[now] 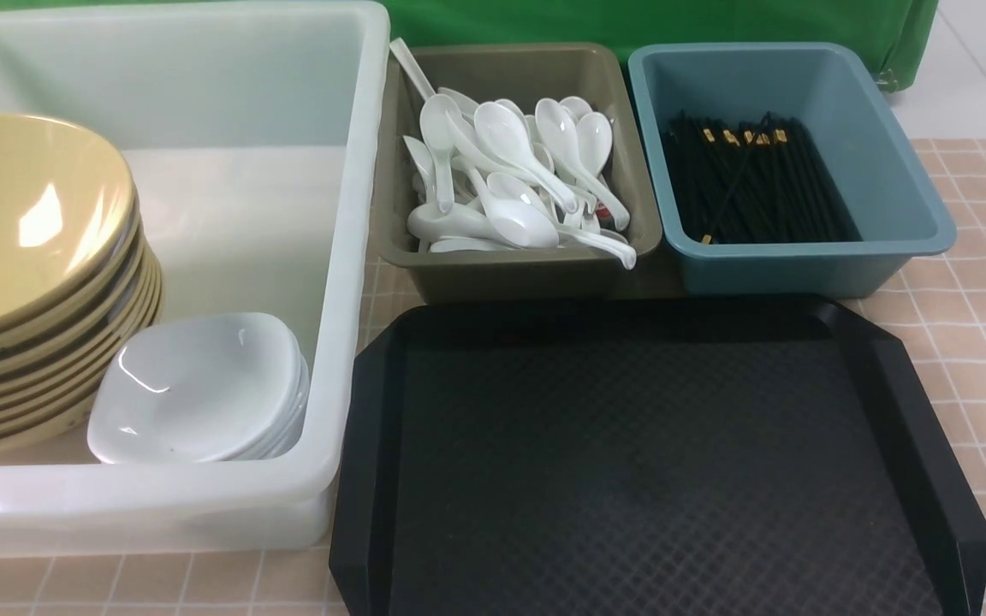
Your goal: On brown table put chopsticks spoon bowls plates into blue grey white boxes.
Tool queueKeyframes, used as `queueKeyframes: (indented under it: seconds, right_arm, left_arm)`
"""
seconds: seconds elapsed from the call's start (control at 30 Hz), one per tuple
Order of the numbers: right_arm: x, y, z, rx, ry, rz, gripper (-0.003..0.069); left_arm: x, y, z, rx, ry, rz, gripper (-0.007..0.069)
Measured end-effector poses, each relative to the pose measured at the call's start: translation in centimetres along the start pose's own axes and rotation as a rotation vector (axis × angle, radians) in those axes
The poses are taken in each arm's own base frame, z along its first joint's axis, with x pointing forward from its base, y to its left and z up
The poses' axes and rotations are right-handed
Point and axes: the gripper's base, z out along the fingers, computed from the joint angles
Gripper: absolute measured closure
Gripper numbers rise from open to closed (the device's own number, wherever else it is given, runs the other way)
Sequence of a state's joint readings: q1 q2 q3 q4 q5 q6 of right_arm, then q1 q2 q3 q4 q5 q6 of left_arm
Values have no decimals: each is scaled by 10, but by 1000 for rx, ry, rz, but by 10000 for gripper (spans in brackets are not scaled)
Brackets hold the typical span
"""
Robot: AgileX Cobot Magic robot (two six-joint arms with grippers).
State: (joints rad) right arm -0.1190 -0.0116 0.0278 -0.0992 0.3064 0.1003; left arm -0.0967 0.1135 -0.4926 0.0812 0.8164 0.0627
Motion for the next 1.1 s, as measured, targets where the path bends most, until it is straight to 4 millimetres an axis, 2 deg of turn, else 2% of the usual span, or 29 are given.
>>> queueKeyframes:
  seconds: [0.7, 0.83, 1.0, 1.1]
  right_arm:
    - [0, 0, 0, 0, 0, 0, 619]
    - [0, 0, 0, 0, 0, 0, 616]
    - [0, 0, 0, 0, 2, 0, 613]
    - [0, 0, 0, 0, 2, 0, 612]
  left_arm:
    - [0, 0, 0, 0, 0, 0, 623]
    - [7, -3, 9, 13, -12, -14, 623]
    - [25, -10, 35, 15, -284, -83, 623]
    - [49, -11, 49, -44, -425, -104, 623]
